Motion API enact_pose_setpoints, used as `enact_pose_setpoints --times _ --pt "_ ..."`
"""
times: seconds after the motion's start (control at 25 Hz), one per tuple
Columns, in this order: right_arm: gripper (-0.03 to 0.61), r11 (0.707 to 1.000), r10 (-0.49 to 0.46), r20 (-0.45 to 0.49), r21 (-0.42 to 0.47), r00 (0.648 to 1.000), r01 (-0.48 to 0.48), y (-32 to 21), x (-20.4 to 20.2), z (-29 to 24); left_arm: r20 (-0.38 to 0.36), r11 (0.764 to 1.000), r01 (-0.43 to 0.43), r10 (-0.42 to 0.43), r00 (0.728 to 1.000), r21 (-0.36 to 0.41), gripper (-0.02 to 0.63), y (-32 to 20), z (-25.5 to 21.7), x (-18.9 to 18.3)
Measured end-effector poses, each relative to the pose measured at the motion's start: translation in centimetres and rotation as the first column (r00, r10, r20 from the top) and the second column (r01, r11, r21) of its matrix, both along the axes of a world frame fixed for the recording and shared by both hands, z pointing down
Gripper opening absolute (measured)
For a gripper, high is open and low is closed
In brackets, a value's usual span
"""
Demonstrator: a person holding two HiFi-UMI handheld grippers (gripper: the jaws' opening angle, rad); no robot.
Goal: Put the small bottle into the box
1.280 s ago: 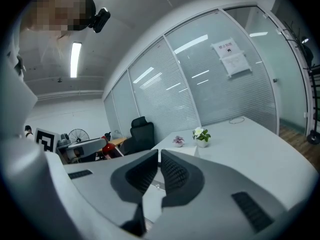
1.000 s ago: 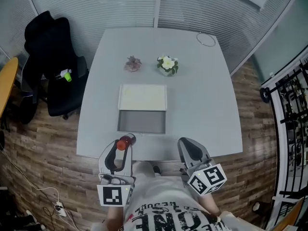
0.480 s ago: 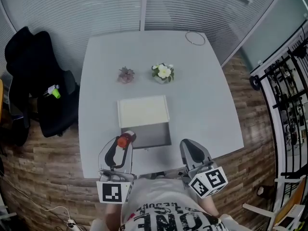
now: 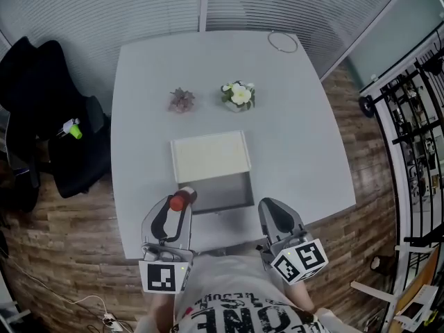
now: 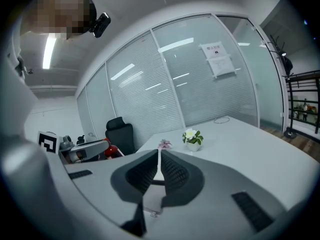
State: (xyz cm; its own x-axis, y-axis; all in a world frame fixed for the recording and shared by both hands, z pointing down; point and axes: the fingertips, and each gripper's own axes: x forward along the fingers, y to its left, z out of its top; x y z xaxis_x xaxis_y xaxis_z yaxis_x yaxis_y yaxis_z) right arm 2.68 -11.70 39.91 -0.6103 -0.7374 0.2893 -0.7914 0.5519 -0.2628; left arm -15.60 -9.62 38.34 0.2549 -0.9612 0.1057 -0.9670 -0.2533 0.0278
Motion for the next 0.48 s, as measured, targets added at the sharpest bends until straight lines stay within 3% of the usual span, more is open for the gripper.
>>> enact_pose_setpoints --times 0.48 --pt "0.026 0.997 -0.071 0.002 0.011 0.997 0.071 -2.3 -0.6 -0.4 0.011 0.998 0.059 -0.059 0.998 0.016 0.143 -1.0 -0.8 -0.1"
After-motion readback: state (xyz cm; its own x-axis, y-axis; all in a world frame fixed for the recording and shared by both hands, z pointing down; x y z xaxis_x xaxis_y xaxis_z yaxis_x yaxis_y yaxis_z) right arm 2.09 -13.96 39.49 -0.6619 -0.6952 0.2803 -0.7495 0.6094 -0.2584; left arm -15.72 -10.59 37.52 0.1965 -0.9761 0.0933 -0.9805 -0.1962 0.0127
